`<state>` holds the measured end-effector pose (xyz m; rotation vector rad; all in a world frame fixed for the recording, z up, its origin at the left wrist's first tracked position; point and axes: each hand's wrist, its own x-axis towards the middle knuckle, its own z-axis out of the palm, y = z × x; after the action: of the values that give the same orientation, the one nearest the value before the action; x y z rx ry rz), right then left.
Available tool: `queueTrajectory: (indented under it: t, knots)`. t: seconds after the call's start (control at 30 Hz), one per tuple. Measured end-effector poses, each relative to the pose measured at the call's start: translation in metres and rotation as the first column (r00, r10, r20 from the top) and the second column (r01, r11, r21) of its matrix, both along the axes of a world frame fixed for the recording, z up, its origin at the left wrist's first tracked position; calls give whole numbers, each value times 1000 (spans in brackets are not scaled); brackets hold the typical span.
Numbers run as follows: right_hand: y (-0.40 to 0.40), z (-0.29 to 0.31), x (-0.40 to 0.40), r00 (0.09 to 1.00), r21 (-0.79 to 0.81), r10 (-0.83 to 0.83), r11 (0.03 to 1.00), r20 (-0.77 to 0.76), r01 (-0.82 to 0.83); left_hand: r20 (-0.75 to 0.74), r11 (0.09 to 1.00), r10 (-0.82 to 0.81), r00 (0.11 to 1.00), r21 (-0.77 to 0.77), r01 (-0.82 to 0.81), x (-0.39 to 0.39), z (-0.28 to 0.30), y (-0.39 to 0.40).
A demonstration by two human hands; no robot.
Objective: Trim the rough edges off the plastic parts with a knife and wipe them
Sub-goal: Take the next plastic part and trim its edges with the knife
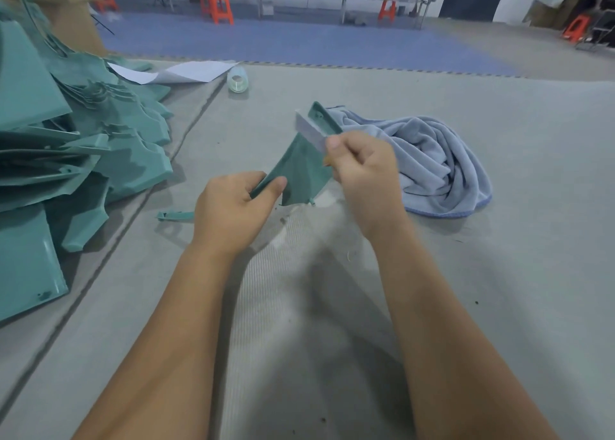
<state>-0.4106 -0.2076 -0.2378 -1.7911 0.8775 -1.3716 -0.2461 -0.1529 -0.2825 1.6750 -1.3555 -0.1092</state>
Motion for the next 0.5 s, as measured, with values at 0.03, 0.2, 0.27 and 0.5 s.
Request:
queueTrajectory:
  t: [0.03, 0.2, 0.27, 0.5]
  knots:
    - [4, -1, 4, 997, -15, 47, 999, -56, -47, -10, 1000, -7, 1000, 1, 7, 0, 0, 0]
    - [11, -8, 19, 968, 46, 104, 994, -227, -96, -44, 1000, -9, 999, 4, 9, -2, 2, 1]
    - [10, -9, 20, 966, 61, 109, 993, -233, -98, -39, 1000, 6, 999, 5, -5, -3, 2, 1]
    - [-10, 5, 8, 998, 98, -49, 994, -39, 53, -17, 1000, -20, 1000, -3, 20, -1, -1, 3]
